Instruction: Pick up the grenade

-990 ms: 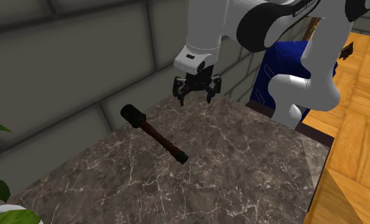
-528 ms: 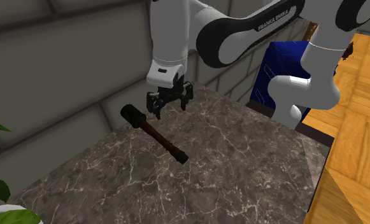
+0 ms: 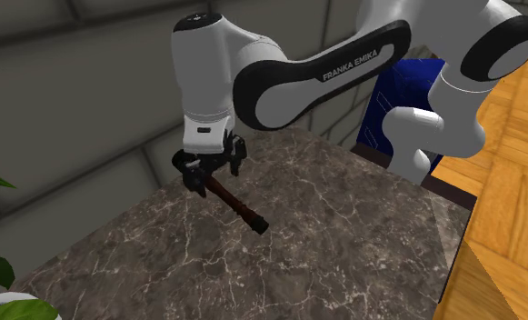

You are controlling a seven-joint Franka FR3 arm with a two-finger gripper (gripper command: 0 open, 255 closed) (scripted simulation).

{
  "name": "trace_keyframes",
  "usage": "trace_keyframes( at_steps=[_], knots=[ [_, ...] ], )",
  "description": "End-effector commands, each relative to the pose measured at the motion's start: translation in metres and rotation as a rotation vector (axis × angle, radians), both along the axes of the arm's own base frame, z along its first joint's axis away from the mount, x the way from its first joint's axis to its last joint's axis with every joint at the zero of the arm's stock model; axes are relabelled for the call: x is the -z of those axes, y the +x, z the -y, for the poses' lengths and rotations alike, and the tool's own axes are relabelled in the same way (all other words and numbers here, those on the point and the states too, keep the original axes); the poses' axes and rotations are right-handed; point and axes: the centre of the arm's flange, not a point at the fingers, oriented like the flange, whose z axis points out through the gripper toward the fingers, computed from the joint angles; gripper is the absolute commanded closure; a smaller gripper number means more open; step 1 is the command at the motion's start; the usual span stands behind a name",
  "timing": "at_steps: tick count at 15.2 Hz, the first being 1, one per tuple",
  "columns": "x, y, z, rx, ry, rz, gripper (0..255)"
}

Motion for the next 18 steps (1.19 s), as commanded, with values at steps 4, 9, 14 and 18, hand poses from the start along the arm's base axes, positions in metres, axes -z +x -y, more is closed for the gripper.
trace_keyframes(
  at_steps=[4, 9, 14, 18],
  knots=[
    [0.026, 0.001, 0.001, -0.006, 0.001, 0.001, 0],
    [0.03, 0.001, 0.001, -0.006, 0.001, 0.001, 255],
    [0.03, 0.002, 0.001, -0.006, 0.001, 0.001, 255],
    [0.019, 0.001, 0.001, -0.006, 0.001, 0.001, 255]
  ],
)
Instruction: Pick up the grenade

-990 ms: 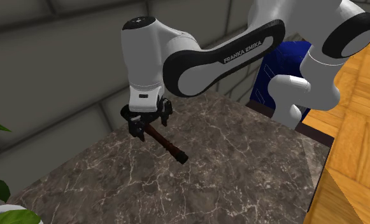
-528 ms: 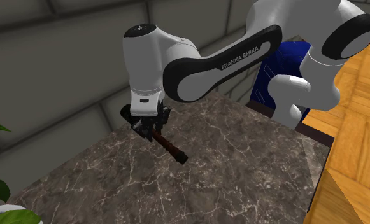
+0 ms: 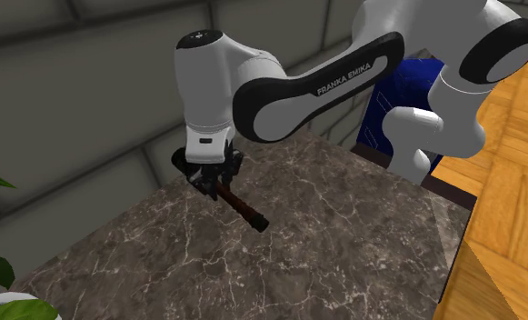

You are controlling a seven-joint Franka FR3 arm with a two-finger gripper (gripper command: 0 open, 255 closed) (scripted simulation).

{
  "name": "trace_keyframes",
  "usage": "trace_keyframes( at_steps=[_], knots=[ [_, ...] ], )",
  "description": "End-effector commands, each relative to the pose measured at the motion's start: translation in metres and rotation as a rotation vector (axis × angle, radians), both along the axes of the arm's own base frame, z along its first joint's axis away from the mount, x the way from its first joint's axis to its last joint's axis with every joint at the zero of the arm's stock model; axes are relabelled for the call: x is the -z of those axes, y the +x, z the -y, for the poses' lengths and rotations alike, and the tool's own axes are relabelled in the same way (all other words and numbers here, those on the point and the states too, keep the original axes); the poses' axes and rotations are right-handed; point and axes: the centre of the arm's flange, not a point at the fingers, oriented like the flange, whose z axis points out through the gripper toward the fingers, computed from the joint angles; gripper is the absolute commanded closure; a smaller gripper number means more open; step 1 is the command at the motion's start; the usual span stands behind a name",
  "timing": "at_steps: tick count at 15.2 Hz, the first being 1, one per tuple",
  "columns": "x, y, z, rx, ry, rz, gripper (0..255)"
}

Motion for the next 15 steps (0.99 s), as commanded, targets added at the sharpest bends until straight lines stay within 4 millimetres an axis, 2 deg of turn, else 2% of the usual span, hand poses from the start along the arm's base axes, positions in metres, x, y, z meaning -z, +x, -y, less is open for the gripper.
trace_keyframes(
  at_steps=[1, 13, 15],
  knots=[
    [-0.009, 0.0, 0.0, 0.0, 0.0, 0.0, 255],
    [-0.073, 0.0, 0.0, 0.0, 0.0, 0.0, 255],
    [-0.073, 0.0, 0.0, 0.0, 0.0, 0.0, 255]
  ],
)
